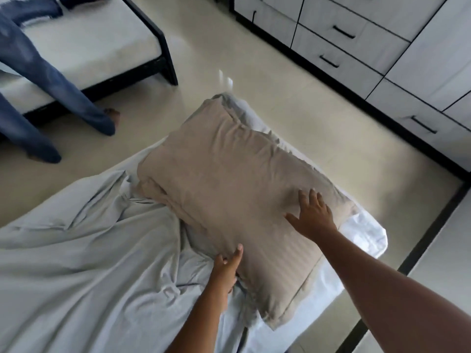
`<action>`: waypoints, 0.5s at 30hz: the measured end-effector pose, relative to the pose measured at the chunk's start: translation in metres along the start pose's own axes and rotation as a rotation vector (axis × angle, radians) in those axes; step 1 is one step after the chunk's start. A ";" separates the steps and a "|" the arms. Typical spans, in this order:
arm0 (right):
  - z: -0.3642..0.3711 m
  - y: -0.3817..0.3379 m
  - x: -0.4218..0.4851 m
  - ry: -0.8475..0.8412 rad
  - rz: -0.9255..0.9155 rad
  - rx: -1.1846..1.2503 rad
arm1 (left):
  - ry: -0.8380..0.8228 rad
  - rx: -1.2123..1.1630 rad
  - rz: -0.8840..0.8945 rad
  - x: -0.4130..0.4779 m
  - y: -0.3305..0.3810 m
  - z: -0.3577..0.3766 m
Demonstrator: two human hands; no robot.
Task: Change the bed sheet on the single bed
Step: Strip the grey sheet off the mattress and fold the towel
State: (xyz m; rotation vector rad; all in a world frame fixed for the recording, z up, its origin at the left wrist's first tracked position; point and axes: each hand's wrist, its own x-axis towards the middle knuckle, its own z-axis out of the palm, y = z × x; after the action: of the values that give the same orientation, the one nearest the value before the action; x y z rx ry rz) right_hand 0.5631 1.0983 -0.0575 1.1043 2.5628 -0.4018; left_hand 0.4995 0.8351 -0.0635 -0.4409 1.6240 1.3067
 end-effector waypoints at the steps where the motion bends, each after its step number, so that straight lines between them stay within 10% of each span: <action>1: -0.001 0.012 0.014 -0.029 -0.010 0.009 | 0.027 -0.042 0.008 0.016 0.002 0.015; 15: 0.009 0.053 0.091 -0.301 -0.119 0.132 | 0.208 -0.458 -0.134 0.084 0.016 0.052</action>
State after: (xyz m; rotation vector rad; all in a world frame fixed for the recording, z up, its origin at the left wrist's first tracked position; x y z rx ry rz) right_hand 0.5446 1.1886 -0.1085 0.8589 2.3671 -0.7176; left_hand 0.4714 0.9104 -0.1229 -0.9744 1.4232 1.5694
